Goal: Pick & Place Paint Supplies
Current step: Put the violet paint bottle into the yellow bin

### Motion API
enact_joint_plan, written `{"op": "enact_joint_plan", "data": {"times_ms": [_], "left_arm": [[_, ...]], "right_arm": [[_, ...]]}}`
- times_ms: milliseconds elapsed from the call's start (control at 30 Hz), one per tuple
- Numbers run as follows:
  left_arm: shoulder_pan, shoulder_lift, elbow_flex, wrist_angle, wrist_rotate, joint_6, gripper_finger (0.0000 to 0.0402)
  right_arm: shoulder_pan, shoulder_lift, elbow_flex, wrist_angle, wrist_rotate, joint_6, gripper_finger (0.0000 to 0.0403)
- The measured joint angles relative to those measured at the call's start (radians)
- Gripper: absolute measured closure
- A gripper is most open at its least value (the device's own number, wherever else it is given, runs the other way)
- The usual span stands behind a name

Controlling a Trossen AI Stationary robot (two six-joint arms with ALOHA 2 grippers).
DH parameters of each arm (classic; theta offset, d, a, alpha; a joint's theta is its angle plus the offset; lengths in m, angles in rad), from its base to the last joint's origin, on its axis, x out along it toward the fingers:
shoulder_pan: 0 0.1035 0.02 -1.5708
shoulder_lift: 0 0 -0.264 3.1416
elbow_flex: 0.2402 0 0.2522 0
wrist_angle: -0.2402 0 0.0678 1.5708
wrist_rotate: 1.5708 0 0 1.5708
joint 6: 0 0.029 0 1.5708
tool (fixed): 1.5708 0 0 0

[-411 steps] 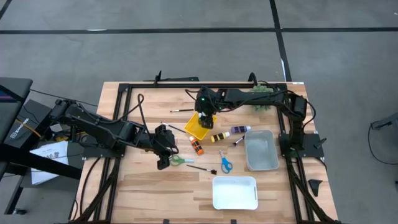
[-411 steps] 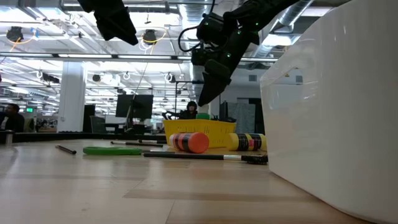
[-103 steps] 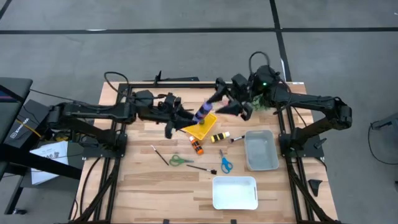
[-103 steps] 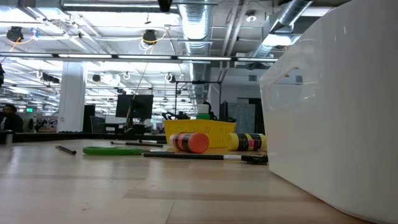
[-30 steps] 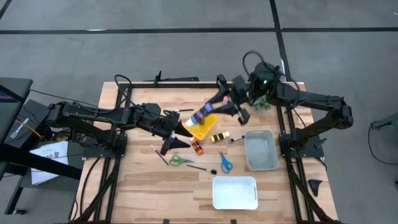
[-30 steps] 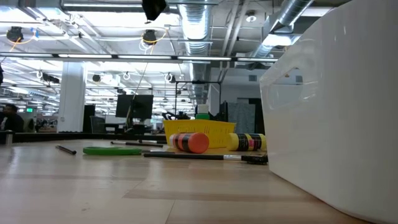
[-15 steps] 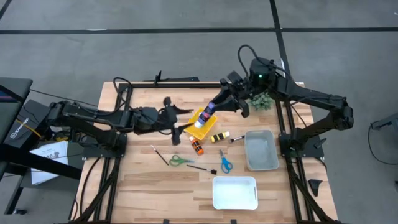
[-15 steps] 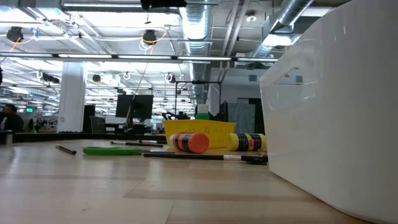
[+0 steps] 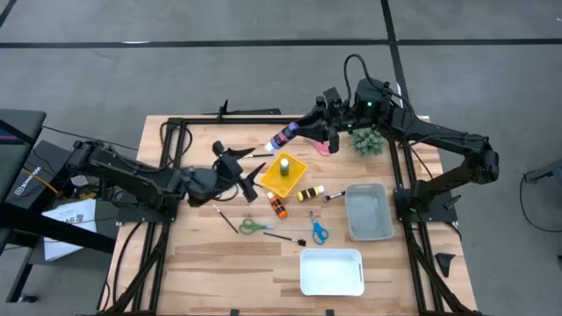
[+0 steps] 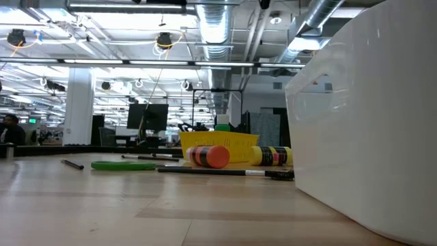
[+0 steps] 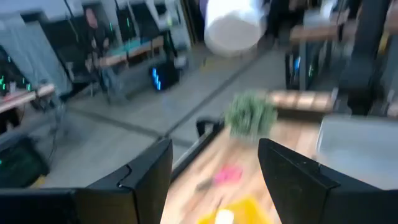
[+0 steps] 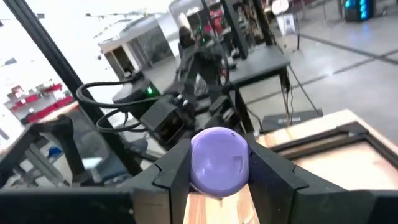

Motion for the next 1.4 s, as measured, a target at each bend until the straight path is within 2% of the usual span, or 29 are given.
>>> {"op": "enact_joint_plan", "data": {"times_ms": [167,333,533,667,833,1033,1400], "left_arm": [[0.024,0.0,-0.065,0.314,0.025,0.123,0.017],[0.079,0.0,-0.065,0.363,0.148,0.126,0.0166],[0.123,0.0,-0.065,0.456,0.237,0.126,0.0165],[0.138,0.001,-0.065,0.465,0.305,0.126,0.0165],[0.138,0.001,-0.065,0.504,0.338,0.148,0.0165],[0.136,0.001,-0.065,0.51,0.34,0.155,0.0167],[0.133,0.001,-0.065,0.515,0.311,0.16,0.0202]], "right_arm": [[-0.001,0.001,-0.017,0.052,0.001,0.013,0.0273],[-0.002,0.0,-0.017,0.105,0.005,0.013,0.0271],[-0.006,0.0,-0.017,0.13,0.01,0.009,0.0272],[-0.006,0.004,-0.017,0.132,0.01,0.008,0.0271],[-0.005,0.049,-0.017,0.158,0.0,0.017,0.0271],[0.002,0.101,-0.017,0.263,-0.046,0.09,0.0271],[-0.057,0.077,-0.015,0.277,-0.066,0.101,0.0271]]}}
